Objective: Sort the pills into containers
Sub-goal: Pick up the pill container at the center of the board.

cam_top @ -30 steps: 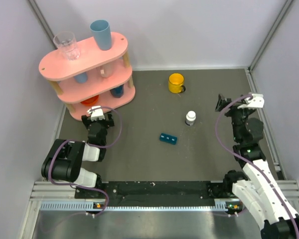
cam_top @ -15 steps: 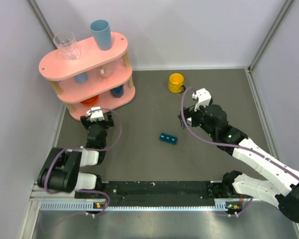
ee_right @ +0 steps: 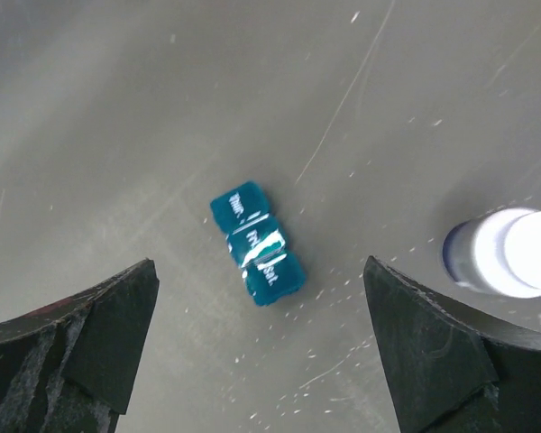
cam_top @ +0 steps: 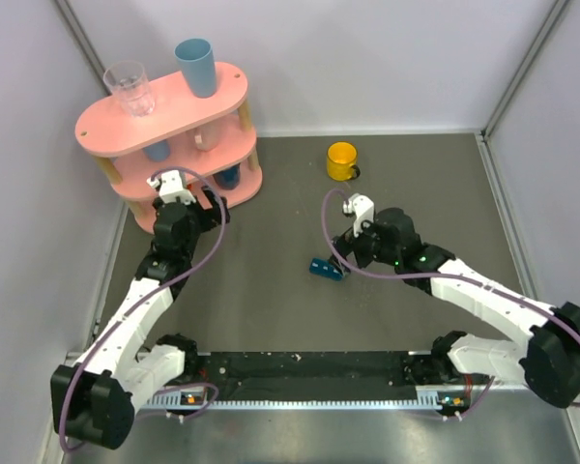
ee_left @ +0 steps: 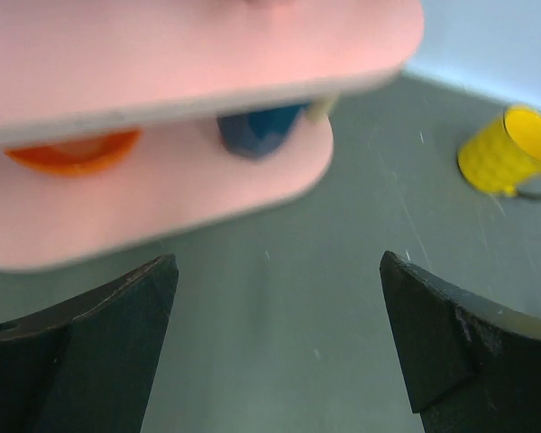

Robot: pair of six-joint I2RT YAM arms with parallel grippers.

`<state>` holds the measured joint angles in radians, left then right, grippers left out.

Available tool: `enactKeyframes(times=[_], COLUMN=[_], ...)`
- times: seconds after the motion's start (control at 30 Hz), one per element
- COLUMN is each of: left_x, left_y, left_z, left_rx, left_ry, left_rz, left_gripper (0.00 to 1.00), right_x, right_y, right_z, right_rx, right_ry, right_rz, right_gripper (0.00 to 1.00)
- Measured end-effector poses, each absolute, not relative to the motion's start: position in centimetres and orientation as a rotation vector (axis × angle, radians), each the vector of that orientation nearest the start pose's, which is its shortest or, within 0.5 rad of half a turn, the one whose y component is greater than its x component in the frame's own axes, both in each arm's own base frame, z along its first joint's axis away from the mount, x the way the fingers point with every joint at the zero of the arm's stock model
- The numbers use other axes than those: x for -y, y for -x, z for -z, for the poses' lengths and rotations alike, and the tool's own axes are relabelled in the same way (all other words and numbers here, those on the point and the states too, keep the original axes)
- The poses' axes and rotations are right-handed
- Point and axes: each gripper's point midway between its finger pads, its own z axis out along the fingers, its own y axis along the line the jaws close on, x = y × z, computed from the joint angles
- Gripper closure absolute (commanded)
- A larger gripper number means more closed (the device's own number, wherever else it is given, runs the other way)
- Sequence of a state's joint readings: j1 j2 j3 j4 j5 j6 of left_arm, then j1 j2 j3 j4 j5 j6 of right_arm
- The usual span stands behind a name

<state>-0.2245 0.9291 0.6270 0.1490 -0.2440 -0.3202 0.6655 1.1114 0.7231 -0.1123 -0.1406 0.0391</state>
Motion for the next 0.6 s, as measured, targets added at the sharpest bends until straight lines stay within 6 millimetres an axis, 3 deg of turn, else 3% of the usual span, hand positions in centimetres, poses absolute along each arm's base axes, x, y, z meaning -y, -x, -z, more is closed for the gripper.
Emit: enactKeyframes(times=[0.1, 0.2, 0.4, 0.6], left_x=[6.6, 8.9, 12.4, 14.1], left_y=[-34.0, -31.9, -27.7, -25.6], left_z=[-20.9, -18.6, -16.2, -14.7], left_rx=[-1.842, -1.963, -2.054, -2.117], left_ry=[0.256, 0.186, 0.059, -0.013], left_rz=[0.283, 0.403, 0.615, 0.719], left_gripper=[0.01, 0.02, 0.03, 0.03], right_x=[-23.9, -23.9, -24.4, -24.4], right_y=[-25.0, -24.7, -25.2, -25.0], right_z=[-13.0, -10.9, -8.7, -5.7], right_rx=[-2.046, -2.093, -2.107, -2.154], right_ry=[0.796, 0.823, 0.879, 0.989], right_rz=[-0.596, -0.595, -0.582, -0.562], right_gripper=[0.22, 0.28, 0.32, 0.30])
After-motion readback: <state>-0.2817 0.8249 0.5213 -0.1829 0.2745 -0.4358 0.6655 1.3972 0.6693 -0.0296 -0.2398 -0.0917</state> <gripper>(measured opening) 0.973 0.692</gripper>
